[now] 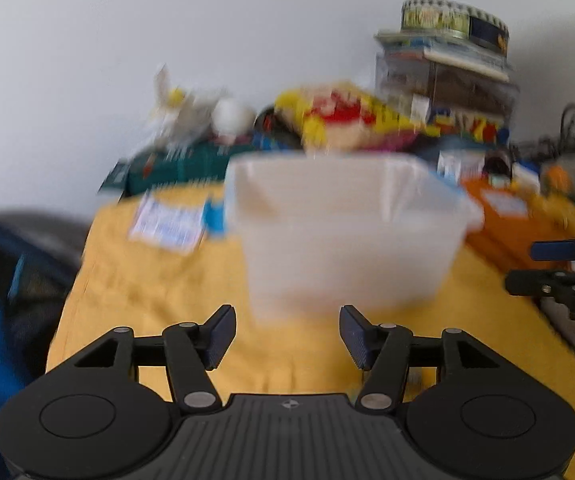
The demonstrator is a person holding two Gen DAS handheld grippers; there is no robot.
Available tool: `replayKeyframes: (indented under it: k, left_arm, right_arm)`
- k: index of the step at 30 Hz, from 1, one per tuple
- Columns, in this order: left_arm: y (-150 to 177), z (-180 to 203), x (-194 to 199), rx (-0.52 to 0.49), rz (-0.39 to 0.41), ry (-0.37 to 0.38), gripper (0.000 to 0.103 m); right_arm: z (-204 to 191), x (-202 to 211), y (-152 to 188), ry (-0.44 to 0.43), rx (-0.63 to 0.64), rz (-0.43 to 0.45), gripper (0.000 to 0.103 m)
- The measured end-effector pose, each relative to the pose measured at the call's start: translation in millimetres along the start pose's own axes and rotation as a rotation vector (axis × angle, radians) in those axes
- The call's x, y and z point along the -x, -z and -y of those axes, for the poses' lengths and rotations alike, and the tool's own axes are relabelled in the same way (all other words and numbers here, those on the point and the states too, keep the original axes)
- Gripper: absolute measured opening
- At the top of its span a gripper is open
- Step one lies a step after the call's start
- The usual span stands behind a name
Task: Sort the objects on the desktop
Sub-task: 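Grasp the blue round piece with the left gripper while the right gripper grasps the teal toy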
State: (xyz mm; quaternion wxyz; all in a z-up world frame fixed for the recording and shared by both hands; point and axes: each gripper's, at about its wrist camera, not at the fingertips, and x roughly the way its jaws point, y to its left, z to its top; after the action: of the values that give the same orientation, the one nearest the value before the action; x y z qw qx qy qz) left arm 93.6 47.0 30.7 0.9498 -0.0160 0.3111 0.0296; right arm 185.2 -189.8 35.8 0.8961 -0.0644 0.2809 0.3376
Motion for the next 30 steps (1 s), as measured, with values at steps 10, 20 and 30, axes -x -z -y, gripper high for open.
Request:
replayKeyframes:
  k: [10,20,30]
  left_arm:
    - [101.5,10.8,18.7,0.041,-0.173,0.002,0.061]
    - [113.9,18.8,-15.4,0.031,-0.226,-0.009,0.061]
    - [109.6,23.3,-15.0,-0.014,-0.181,0.027,0.042]
  right_arm:
    - [-42.5,18.4,111.0,-0.040,0.107,-0.211,0.074]
    - [-49.4,-14.2,115.7,-0.044,0.116,-0.258,0.072]
    - [-46.3,-20.2,116.3,-0.063,0.104,-0.268,0.067]
